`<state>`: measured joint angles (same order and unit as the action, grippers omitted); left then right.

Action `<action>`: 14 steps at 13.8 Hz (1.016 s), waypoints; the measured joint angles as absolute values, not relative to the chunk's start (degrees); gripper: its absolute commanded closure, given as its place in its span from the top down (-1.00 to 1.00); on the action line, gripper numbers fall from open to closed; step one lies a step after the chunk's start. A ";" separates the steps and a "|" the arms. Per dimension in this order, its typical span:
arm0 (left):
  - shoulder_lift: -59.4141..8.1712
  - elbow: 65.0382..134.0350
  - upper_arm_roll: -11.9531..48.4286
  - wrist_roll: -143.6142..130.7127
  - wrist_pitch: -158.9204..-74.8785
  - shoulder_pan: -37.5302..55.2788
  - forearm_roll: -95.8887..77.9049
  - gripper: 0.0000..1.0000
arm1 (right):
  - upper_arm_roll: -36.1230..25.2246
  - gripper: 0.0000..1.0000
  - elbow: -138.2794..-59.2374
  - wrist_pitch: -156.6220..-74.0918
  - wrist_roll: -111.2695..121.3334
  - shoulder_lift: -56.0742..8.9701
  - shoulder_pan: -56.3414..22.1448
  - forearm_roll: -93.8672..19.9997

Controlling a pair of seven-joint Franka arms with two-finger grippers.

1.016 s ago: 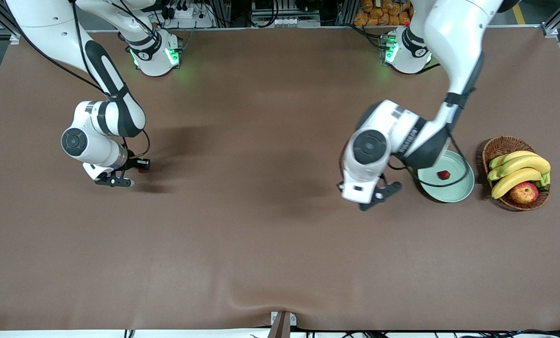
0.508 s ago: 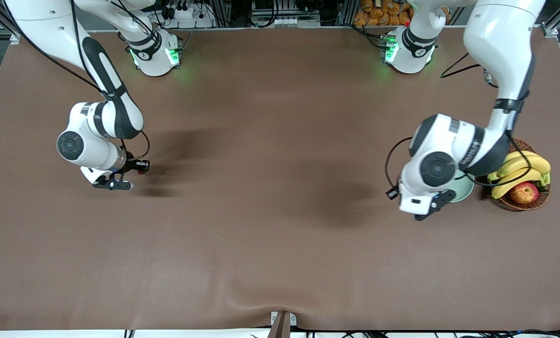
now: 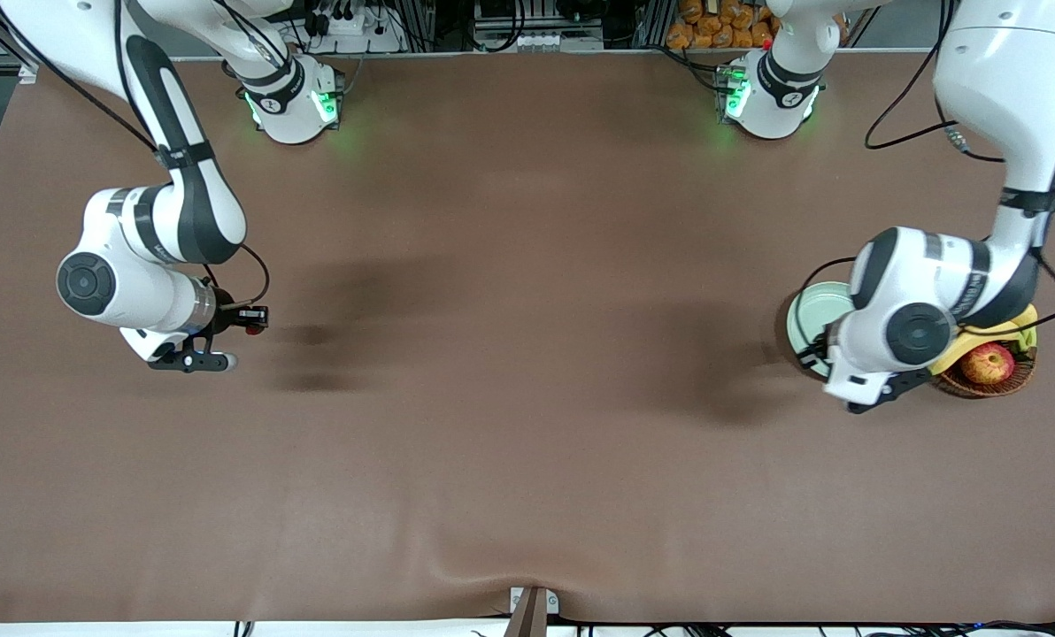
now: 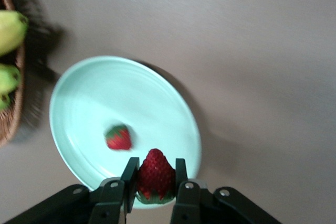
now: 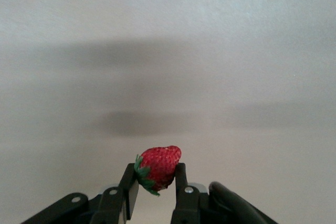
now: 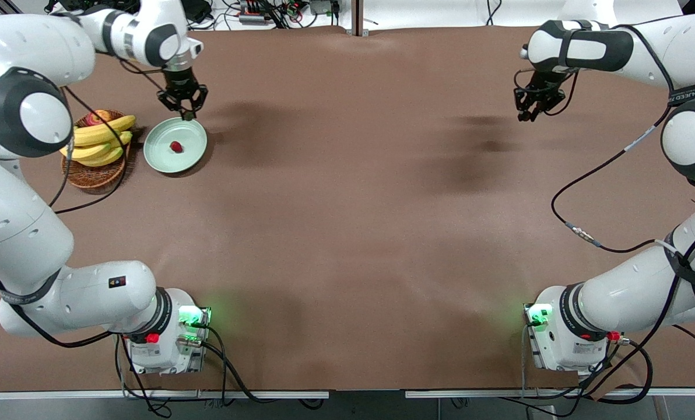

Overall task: Collect all strawberries into plate
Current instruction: 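Carry the strawberry onto the plate and open the left gripper, then carry the last strawberry toward mid-table with the right gripper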

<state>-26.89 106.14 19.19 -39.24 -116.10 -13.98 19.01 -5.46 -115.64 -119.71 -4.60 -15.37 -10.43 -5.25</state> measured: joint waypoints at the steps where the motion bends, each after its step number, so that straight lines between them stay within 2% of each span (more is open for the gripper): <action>1: -26.24 107.60 19.18 -36.58 -117.51 -16.05 19.01 -0.95 | -5.42 -0.69 -114.89 -118.87 -7.07 -14.97 -12.01 -5.25; 4: -25.61 109.82 19.16 -31.17 -119.87 -19.99 19.02 -0.95 | -5.15 -0.69 -111.21 -115.26 -15.62 -14.56 -17.56 -5.26; 9: -26.99 111.19 19.15 -30.66 -122.32 -21.48 21.15 -0.93 | -4.91 -0.71 -106.35 -112.98 -30.37 -14.47 -26.91 -6.79; 11: -28.40 111.24 19.14 -30.66 -123.70 -22.12 22.27 -0.77 | -4.86 -0.72 -105.21 -112.97 -36.84 -14.49 -30.68 -7.51; 12: -29.09 111.25 19.14 -30.66 -124.14 -22.40 22.53 -0.29 | -4.84 -0.72 -104.63 -112.99 -39.80 -14.52 -32.57 -8.45; 13: -29.69 111.24 19.14 -30.66 -124.40 -22.60 22.66 0.65 | -4.83 -0.73 -103.92 -113.01 -42.85 -14.62 -34.56 -9.42; 14: -30.15 111.24 19.14 -30.66 -124.60 -22.68 22.79 1.00 | -4.82 -0.73 -103.09 -113.07 -45.88 -14.89 -36.48 -10.01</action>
<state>-30.15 111.24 19.14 -30.66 -124.60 -22.68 22.79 -4.82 -103.09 -113.07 -45.88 -14.89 -36.48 -10.01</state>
